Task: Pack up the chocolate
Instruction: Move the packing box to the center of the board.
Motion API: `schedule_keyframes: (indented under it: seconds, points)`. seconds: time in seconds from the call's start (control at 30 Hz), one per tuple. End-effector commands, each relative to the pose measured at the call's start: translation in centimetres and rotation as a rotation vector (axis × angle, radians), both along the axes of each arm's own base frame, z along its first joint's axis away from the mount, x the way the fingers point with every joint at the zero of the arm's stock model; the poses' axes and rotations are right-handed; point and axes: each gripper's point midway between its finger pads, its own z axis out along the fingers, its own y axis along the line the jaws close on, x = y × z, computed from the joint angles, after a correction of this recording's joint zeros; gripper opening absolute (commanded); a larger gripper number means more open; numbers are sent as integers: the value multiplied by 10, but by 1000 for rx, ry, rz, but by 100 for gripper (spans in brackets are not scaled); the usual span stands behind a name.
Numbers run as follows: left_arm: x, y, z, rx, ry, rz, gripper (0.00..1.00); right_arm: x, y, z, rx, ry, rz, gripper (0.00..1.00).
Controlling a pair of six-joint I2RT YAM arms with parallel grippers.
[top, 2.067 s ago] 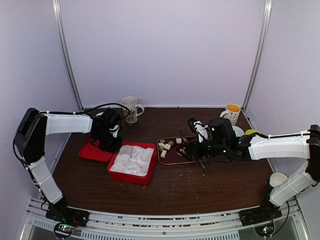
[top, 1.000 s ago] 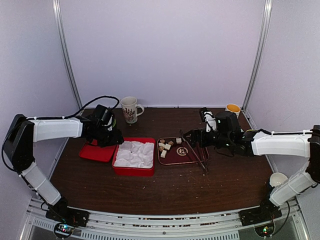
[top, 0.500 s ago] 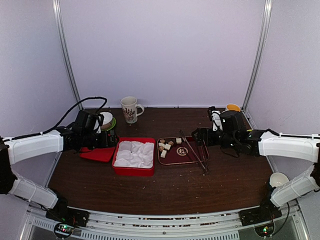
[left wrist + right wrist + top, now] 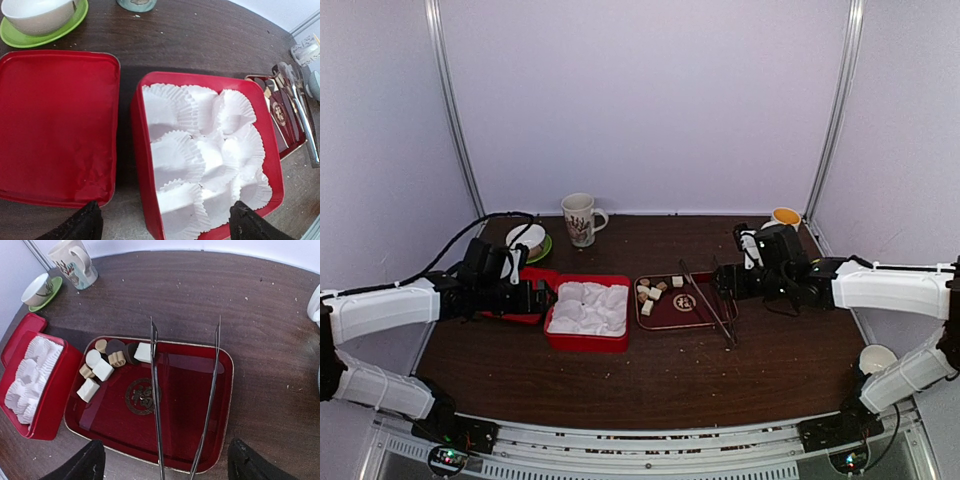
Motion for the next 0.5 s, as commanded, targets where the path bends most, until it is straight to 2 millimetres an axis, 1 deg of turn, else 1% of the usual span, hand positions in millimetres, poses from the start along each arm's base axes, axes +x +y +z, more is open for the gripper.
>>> schedule_keyframes:
  seconds: [0.0, 0.07, 0.2, 0.33, 0.47]
  points:
    - [-7, -16, -6, -72, -5, -94, 90, 4, -6, -21, -83, 71, -25, 83]
    - [-9, -18, -15, -80, 21, -99, 89, 2, -3, -29, -85, 98, -11, 82]
    - [-11, -30, -23, -138, 50, -129, 87, -6, 0, -42, -77, 136, 10, 83]
    - [-13, -41, -30, -185, 85, -161, 83, -12, -1, -47, -72, 149, 17, 83]
    - [-15, -47, -35, -205, 105, -182, 82, -16, -2, -52, -74, 157, 23, 83]
